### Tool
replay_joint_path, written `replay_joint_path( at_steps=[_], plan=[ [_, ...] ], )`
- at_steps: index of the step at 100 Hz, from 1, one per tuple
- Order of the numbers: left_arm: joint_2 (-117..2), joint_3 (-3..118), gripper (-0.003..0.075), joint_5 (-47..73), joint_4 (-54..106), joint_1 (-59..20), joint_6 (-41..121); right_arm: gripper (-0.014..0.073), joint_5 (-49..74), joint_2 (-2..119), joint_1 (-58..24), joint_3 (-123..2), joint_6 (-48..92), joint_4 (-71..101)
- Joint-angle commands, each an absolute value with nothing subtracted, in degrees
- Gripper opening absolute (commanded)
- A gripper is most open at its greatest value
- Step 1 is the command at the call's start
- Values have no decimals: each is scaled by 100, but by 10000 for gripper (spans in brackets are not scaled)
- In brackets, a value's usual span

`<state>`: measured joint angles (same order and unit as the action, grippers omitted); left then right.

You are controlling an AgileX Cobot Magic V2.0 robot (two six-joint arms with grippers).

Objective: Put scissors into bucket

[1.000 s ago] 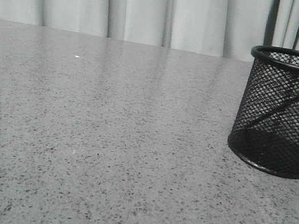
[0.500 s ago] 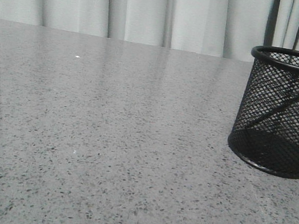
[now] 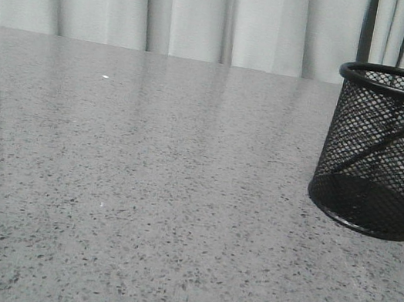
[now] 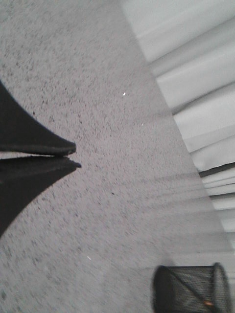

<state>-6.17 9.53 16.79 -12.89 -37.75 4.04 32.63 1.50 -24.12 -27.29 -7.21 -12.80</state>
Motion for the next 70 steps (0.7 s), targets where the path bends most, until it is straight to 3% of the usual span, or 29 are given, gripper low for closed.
replay_joint_path(
  at_steps=[1,14,29,70],
  plan=[
    [-649,767,-21,515,-636,-3402,1499,-45,2784,295,-2383,-2861,-680,-1380],
    [-649,230,-21,-321,285,-2543,1717,-45,2784,295,-2383,-2861,-680,-1380],
    [-604,-148,-21,-376,623,-1700,1350,-45,2784,295,-2383,-2861,-680,-1380],
    [156,-138,-21,1531,853,-636,1283,-45,2793,295,-2383,-2861,-680,-1380]
  ],
)
